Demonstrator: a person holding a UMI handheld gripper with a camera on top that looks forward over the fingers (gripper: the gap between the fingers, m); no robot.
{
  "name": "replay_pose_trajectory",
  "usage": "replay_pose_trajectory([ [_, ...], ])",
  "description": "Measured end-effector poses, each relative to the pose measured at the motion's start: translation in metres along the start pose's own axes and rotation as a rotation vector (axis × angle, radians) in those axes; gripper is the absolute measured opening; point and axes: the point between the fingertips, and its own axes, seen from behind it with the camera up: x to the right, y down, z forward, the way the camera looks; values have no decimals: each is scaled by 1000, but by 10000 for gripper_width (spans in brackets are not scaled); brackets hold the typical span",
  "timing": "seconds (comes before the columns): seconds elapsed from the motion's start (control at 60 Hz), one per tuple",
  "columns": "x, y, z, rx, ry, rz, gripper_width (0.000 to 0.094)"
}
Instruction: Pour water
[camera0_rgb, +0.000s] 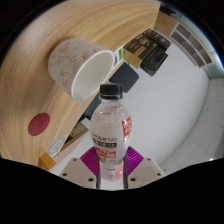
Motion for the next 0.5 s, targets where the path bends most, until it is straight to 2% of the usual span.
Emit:
replay_pose_trajectory([
  [0.2,-3,2,-4,17,-34,96,299],
  [0.383,16,31,-14,26,-171,797,301],
  [0.5,44,63,-23,48,-178,1230,302],
])
